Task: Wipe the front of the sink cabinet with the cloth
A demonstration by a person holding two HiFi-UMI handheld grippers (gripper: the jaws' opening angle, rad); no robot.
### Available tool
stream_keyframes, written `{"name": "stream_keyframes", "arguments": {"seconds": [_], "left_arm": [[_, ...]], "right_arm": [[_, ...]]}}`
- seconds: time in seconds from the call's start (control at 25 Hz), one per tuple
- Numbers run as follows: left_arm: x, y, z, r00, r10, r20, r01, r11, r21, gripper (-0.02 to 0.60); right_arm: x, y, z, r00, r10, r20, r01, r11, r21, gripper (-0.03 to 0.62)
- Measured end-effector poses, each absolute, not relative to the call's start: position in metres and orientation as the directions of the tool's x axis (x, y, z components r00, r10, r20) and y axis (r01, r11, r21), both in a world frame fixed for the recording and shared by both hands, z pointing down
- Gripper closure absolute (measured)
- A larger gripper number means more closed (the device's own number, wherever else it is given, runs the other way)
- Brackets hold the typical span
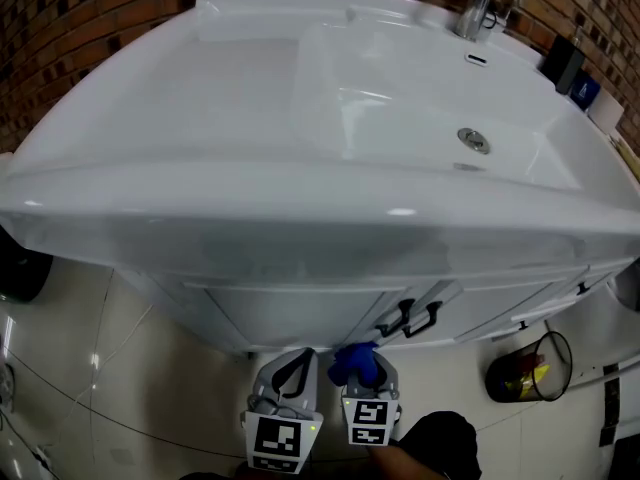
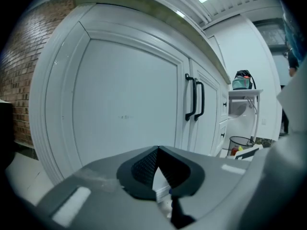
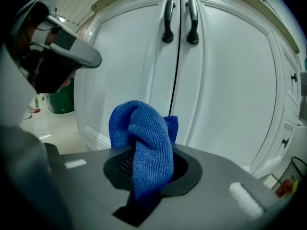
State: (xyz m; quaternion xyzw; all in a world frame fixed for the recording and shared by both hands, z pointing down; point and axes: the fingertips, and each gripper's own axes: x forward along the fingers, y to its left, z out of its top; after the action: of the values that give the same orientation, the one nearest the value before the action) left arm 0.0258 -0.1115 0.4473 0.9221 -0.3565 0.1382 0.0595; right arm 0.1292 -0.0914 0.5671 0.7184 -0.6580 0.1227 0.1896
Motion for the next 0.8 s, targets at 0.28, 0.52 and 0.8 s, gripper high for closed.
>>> {"name": "stream_keyframes", "arguments": {"seconds": [0.28,0.52,0.8], "left_arm": [[0.03,-0.119,0.448,0.712,-0.64,0.289,-0.677,-0.735,0.042,0.575],[0.036,-0.119,0.429,0.734,-0.634,0.245,-0.666,-0.742,0.074,0.575],[0.059,-0.097,0.395,0.778,-0.611,0.15,-0.626,-0.774,0.095,0.575]], "right_arm": [[0.134,-0.078,0.574,0.093,-0.865,0.493,-0.996,-0.082,0.045,0.514],[0.114,-0.046,0.428,-0.042,-0.973,0.227,-0.997,0.026,-0.072,0.514],[0.138,-0.041,0.25,-0.006,-0.983,-0.183,-1.0,0.004,0.01,0.516]]}}
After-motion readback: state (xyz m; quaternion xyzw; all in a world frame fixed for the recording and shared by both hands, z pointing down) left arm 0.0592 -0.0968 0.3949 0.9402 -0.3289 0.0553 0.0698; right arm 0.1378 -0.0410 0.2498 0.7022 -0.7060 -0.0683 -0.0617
